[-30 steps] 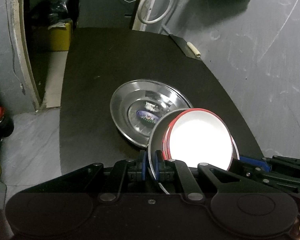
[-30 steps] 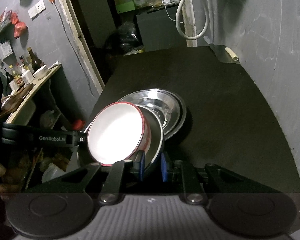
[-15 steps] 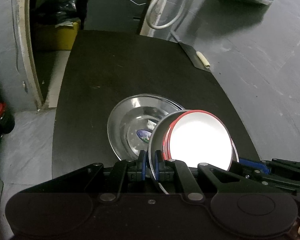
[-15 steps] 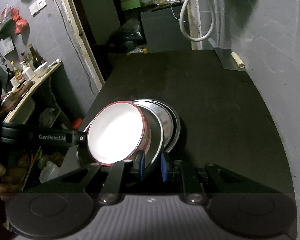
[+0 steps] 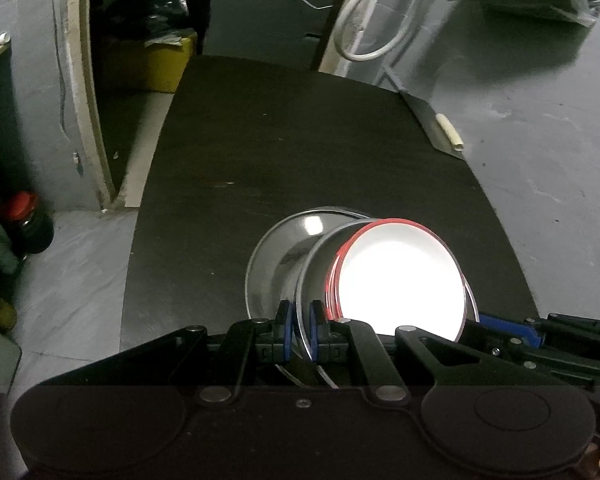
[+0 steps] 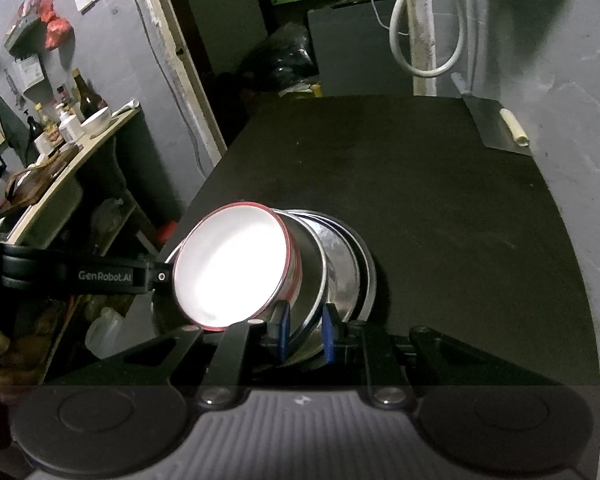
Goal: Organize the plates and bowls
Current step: 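Carry the steel bowl with the left gripper over the stacked steel plates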
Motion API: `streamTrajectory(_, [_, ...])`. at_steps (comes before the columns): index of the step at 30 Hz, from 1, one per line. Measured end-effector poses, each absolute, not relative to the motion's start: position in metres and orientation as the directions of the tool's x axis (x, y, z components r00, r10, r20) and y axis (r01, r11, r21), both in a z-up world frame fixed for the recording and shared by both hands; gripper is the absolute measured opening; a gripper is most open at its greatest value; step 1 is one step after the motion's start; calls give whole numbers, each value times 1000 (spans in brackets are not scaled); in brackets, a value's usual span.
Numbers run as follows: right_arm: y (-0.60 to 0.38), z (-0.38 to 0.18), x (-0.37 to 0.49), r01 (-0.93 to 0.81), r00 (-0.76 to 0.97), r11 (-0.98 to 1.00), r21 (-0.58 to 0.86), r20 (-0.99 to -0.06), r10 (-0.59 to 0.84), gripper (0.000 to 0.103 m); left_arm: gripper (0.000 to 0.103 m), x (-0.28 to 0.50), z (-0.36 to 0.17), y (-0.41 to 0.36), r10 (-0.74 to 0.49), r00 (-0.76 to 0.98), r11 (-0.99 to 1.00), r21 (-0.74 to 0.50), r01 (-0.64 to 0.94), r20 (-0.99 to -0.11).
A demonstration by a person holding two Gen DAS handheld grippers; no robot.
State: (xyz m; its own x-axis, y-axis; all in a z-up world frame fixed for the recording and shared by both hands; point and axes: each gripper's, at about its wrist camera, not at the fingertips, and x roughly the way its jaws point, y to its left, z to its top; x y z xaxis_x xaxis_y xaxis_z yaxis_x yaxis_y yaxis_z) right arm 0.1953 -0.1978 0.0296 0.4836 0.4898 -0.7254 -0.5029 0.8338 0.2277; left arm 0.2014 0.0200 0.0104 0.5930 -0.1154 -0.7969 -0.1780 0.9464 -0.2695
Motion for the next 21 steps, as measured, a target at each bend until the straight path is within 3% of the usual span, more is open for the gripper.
streamTrajectory(21, [-200, 8, 228, -502, 448, 823, 266, -733, 511, 20, 7, 228, -3, 15, -83, 550, 955, -223, -193, -831])
